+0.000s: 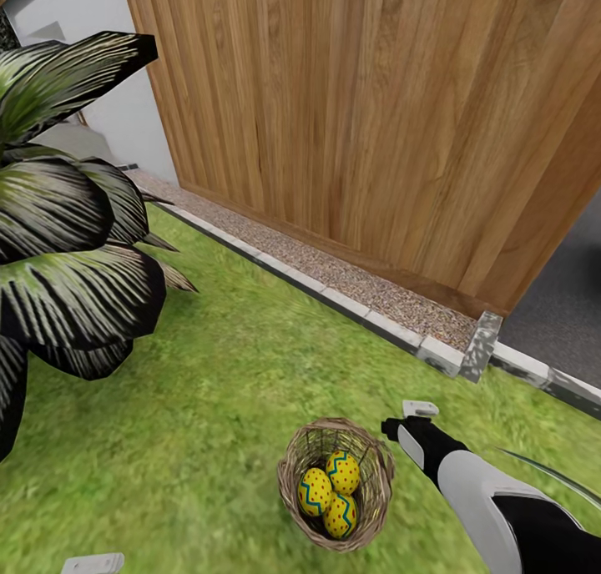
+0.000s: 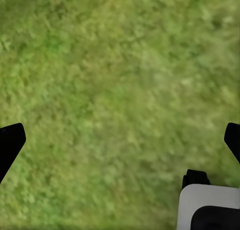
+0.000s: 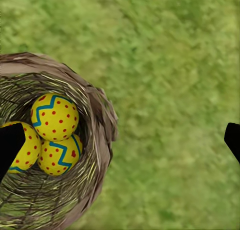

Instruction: Take the three Easter eggs out of the wicker basket on the lawn in the garden, then place them on the lawn next to a single tree (choose any tree) so that all three eggs are next to the same tree and none are left in the basket.

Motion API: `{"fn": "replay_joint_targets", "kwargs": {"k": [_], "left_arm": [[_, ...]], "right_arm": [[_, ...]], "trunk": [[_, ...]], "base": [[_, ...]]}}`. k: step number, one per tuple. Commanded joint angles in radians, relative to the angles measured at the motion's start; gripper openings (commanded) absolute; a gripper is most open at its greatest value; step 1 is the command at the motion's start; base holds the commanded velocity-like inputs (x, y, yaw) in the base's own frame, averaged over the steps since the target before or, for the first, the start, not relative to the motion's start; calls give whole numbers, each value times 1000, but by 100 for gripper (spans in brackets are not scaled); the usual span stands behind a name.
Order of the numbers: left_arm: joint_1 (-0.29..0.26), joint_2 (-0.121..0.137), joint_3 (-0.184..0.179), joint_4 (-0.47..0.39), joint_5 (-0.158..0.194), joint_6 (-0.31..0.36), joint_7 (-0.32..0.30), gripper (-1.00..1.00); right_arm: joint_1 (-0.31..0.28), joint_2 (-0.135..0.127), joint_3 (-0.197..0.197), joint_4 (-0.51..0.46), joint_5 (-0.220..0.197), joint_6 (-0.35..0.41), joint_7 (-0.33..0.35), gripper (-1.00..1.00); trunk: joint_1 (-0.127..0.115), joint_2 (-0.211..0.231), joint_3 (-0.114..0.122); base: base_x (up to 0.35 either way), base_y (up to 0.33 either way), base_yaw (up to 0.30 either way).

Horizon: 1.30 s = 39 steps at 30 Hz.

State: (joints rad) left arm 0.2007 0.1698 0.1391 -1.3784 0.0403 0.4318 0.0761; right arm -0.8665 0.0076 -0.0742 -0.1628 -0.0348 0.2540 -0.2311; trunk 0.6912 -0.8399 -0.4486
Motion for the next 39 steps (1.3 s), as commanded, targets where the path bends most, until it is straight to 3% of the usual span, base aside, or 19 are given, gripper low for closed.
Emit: {"fn": "replay_joint_targets", "kwargs": {"k": [1, 17, 39], "left_arm": [[0, 1, -1, -2, 4, 5, 5, 100], [0, 1, -1, 14, 3, -31, 11, 100], [-1, 1, -1, 52, 4, -41, 13, 100]], "right_arm": [[0, 2, -7, -2, -3, 3, -3, 100], [4, 21, 2, -11, 7, -94, -1, 100], [7, 22, -1, -14, 2, -109, -1, 100]], "trunk": [[4, -8, -4], [65, -120, -54], [150, -274, -123]], "base": [[0, 0, 0], [0, 0, 0], [0, 0, 0]]}}
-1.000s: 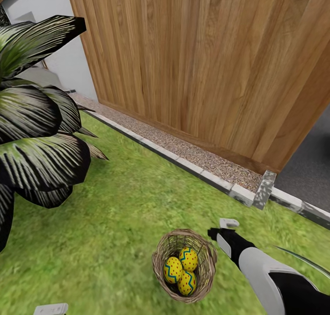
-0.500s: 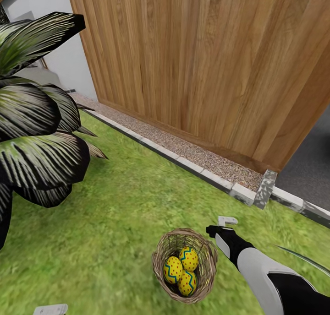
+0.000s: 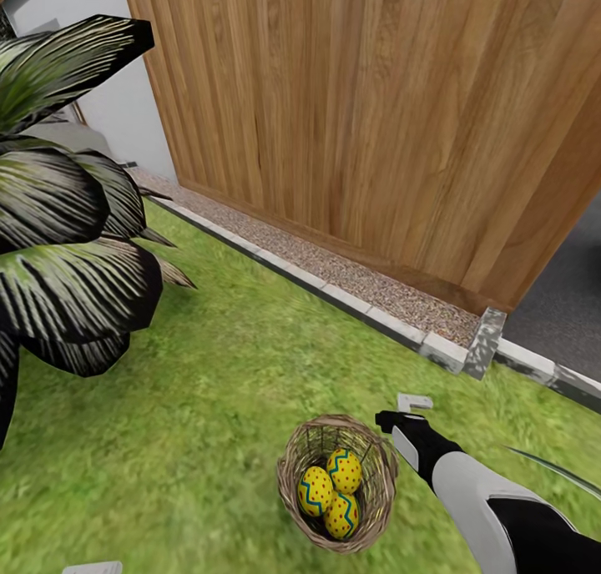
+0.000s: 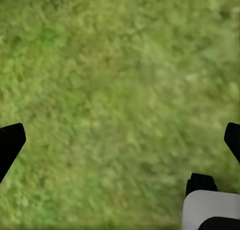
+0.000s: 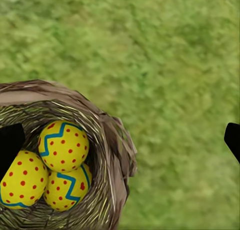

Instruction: Take the three Easter eggs out of the wicker basket on the lawn in the garden, then place them on the lawn next to a single tree (choose any tree) so that all three eggs are next to the same tree and none are left in the basket.

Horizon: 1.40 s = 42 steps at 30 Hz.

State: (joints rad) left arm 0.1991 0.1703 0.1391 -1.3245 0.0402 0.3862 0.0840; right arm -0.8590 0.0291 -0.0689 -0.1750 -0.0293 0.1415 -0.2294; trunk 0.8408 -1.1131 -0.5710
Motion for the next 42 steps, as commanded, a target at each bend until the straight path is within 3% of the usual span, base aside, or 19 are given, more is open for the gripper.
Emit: {"fn": "replay_joint_targets", "kwargs": {"k": [1, 24, 42], "left_arm": [[0, 0, -1, -2, 4, 5, 5, 100], [0, 0, -1, 33, 4, -40, 3, 100], [0, -3, -1, 36, 1, -43, 5, 100]], "right_arm": [[0, 1, -7, -2, -4, 4, -2, 100], [0, -4, -39, 9, -33, 14, 0, 100], [0, -9, -38, 11, -34, 12, 2, 100]], "trunk": [[4, -8, -4], [92, -169, -76], [161, -295, -132]], "base": [[0, 0, 0], [0, 0, 0], [0, 0, 0]]}}
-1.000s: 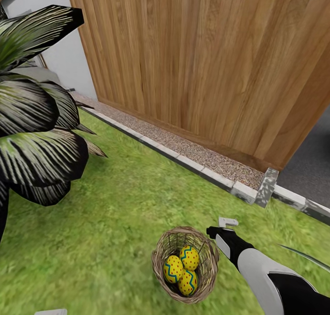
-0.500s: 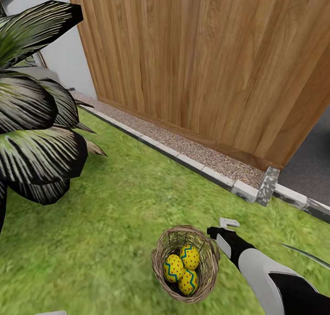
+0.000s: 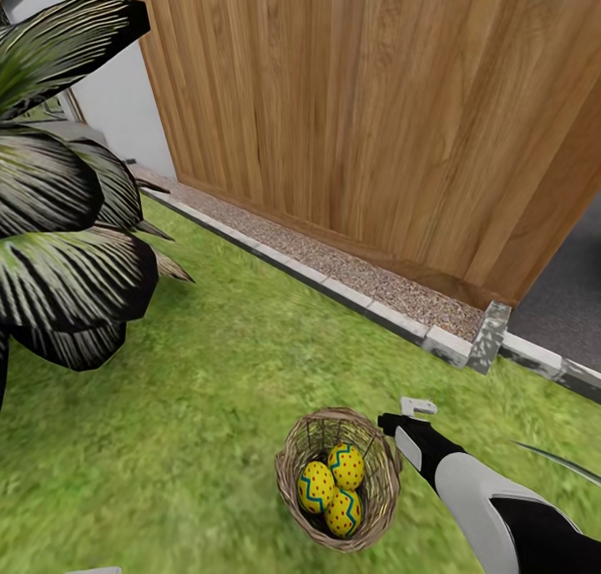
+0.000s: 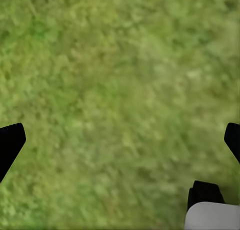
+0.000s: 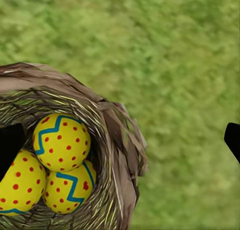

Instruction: Take the three Easter eggs out of the wicker basket on the lawn in the garden, then place them on the lawn next to a single tree (choose any tree) so that all three eggs are next to the same tree and none are left in the basket.

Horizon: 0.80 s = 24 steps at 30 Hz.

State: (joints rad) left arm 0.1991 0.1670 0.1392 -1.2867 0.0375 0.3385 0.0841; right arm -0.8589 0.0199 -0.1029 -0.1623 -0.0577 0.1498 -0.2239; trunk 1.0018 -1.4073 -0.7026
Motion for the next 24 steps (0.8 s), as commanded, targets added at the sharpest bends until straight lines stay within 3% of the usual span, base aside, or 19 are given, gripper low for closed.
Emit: {"fn": "replay_joint_targets", "kwargs": {"k": [1, 24], "left_arm": [[0, 0, -1, -2, 4, 5, 5, 100], [0, -1, -1, 8, 2, -4, 6, 100]], "right_arm": [[0, 1, -4, -2, -6, 4, -3, 100], [0, -4, 0, 16, -5, 7, -2, 100]], "trunk": [[4, -8, -4], [92, -169, -76]], "base": [[0, 0, 0], [0, 0, 0]]}}
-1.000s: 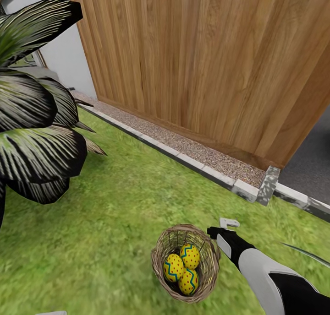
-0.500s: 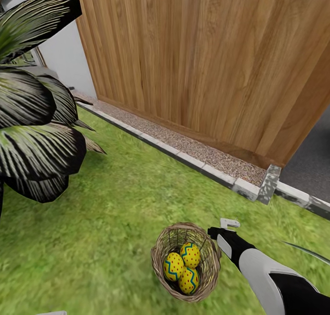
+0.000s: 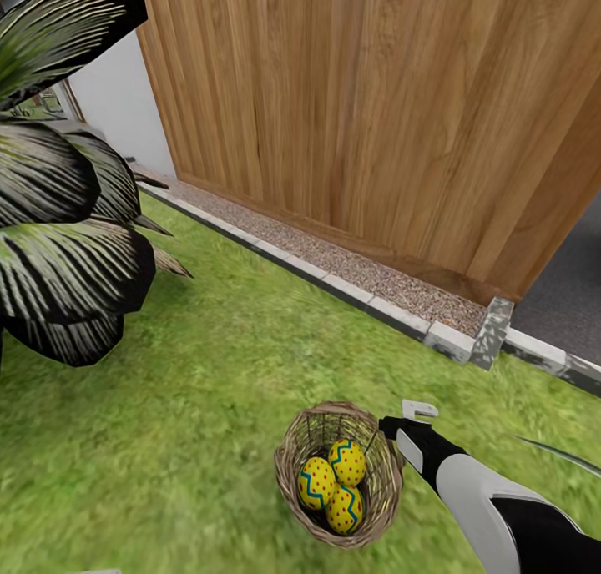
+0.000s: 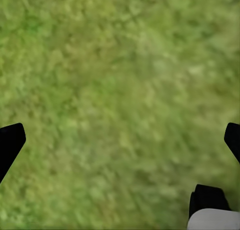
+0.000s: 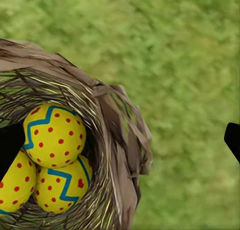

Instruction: Take the three Easter eggs out of the wicker basket on the lawn in the garden, then place them on the lawn next to a single tree (choose any tree) so that all three eggs are next to the same tree and none are left in the basket.

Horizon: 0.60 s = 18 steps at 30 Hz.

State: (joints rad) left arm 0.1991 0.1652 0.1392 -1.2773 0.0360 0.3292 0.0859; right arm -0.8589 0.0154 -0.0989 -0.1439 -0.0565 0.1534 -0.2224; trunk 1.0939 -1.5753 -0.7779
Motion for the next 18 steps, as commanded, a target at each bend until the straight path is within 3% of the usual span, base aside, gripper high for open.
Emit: {"fn": "replay_joint_targets", "kwargs": {"k": [1, 18], "left_arm": [[0, 0, -1, 6, 4, 0, 5, 100], [0, 0, -1, 22, 6, -12, 6, 100]], "right_arm": [[0, 0, -4, -2, -6, 3, -3, 100], [2, -2, -9, -6, -6, -5, -3, 100]], "trunk": [[4, -8, -4], [69, -127, -57]], "base": [[0, 0, 0], [0, 0, 0]]}}
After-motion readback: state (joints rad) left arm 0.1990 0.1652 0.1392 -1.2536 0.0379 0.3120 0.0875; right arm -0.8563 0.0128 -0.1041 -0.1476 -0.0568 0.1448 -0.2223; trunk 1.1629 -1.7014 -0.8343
